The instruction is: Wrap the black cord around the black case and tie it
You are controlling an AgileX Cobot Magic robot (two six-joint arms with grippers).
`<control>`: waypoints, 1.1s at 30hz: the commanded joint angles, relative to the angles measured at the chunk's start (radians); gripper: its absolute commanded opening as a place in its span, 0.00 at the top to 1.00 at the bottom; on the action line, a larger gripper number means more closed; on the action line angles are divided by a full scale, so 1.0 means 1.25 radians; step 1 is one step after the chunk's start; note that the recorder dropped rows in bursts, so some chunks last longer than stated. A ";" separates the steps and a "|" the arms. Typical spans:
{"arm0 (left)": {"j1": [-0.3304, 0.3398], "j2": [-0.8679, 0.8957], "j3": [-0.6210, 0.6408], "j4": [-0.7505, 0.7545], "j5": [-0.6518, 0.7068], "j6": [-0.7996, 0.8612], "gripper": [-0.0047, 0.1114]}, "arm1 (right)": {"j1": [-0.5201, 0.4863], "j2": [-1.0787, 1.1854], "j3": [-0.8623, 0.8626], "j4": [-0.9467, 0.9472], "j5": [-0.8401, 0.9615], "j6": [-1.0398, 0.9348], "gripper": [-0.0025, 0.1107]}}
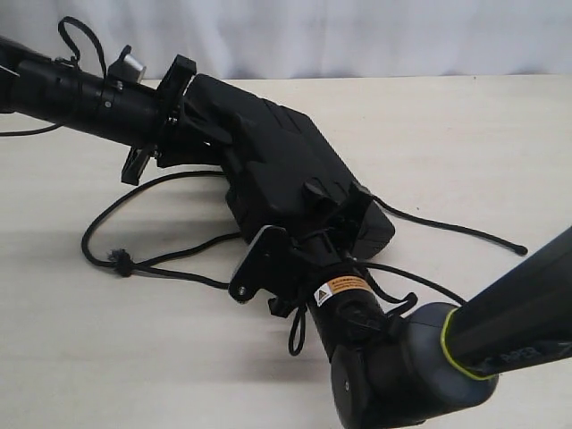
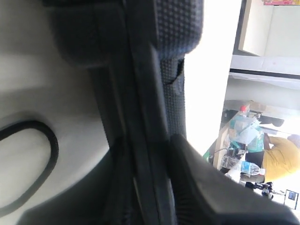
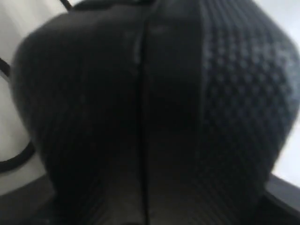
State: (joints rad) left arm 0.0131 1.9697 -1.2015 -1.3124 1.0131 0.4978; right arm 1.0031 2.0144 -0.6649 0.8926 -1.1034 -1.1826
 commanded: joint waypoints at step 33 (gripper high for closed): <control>-0.286 -0.079 0.196 1.106 -0.366 0.562 0.52 | -0.001 -0.050 -0.003 0.111 -0.010 0.206 0.93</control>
State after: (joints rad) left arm -0.3434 1.8662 -0.9820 0.0687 0.6252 1.1974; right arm 1.0031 1.9649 -0.6664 0.9976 -1.1143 -0.9501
